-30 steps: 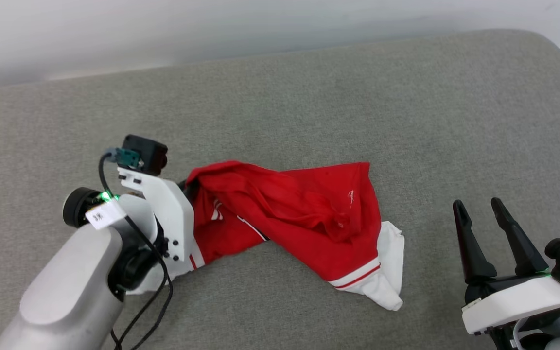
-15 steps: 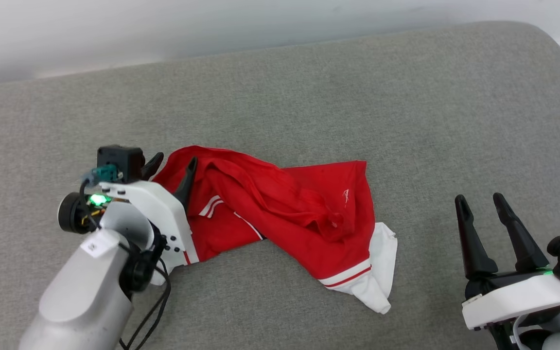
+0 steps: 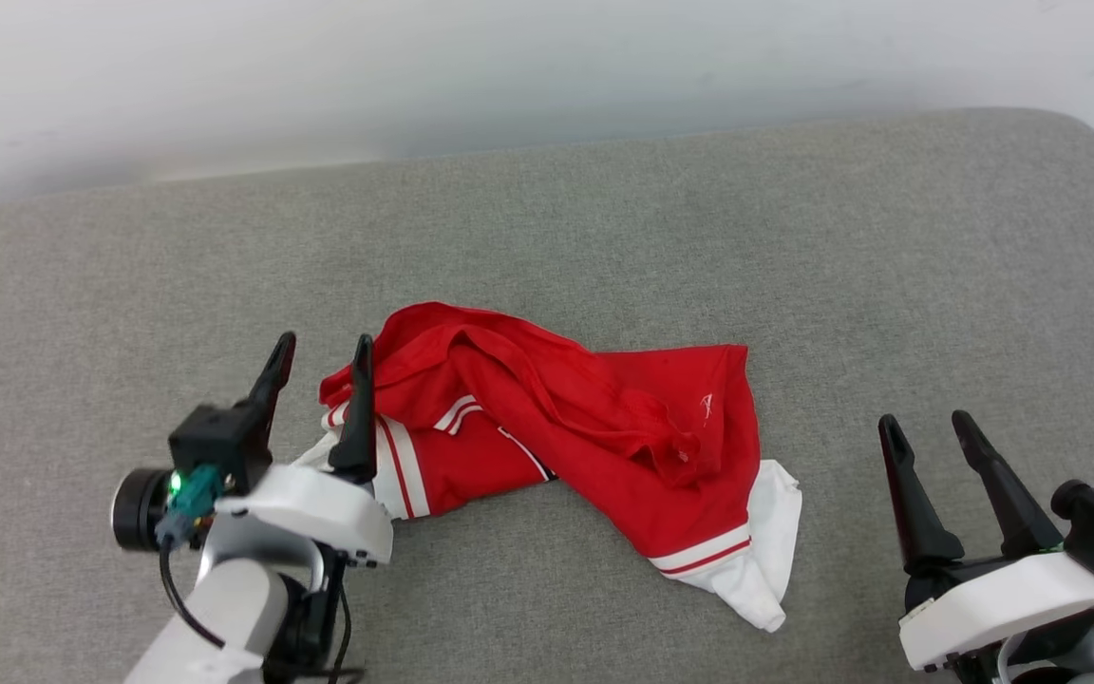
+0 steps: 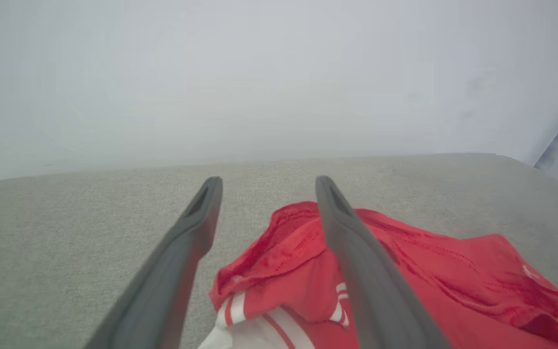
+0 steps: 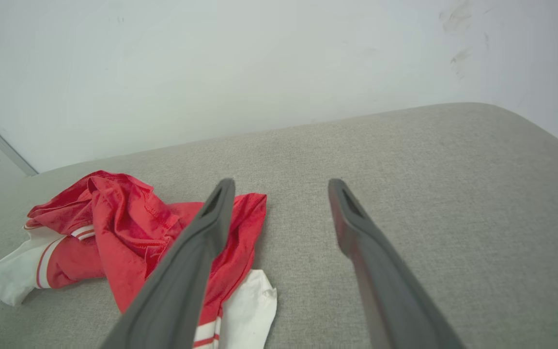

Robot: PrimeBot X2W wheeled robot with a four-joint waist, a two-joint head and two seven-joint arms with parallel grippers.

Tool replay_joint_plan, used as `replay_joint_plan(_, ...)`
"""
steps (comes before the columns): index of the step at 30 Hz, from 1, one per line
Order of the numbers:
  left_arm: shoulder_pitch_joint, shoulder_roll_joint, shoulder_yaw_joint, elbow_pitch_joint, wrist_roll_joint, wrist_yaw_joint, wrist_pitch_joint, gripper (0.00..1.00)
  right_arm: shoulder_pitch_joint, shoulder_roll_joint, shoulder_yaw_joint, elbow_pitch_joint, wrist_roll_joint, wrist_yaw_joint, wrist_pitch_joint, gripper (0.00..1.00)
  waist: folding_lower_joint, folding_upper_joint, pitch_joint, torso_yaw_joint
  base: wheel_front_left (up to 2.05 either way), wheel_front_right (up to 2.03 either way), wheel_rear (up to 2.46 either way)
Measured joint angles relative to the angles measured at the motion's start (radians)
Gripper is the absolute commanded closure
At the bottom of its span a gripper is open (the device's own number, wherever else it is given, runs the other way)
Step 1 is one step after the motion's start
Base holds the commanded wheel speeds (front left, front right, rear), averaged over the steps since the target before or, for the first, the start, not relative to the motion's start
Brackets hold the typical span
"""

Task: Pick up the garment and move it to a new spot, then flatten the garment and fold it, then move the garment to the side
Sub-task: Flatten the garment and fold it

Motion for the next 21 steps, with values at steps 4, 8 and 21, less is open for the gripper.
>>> replay_joint_plan(4,0.077,0.0,0.012,-0.09,0.02,0.048,-0.007,0.0,0.007,-0.01,0.004,0.012,0.009,0.0,0.043,0.0,0.0,0.0,-0.014,0.01,0.0,0.0,0.0)
replay_joint_plan(8,0.13,0.005,0.026,-0.157,0.026,0.077,-0.01,0.0,0.006,-0.04,0.031,0.058,0.053,0.0,0.138,0.0,0.0,0.0,-0.018,0.023,0.0,0.0,0.0)
replay_joint_plan(21,0.166,-0.012,0.007,-0.248,0.045,0.101,-0.01,0.0,-0.234,-0.253,0.317,0.173,0.19,0.0,0.453,0.0,0.0,0.0,0.024,0.109,0.0,0.0,0.0)
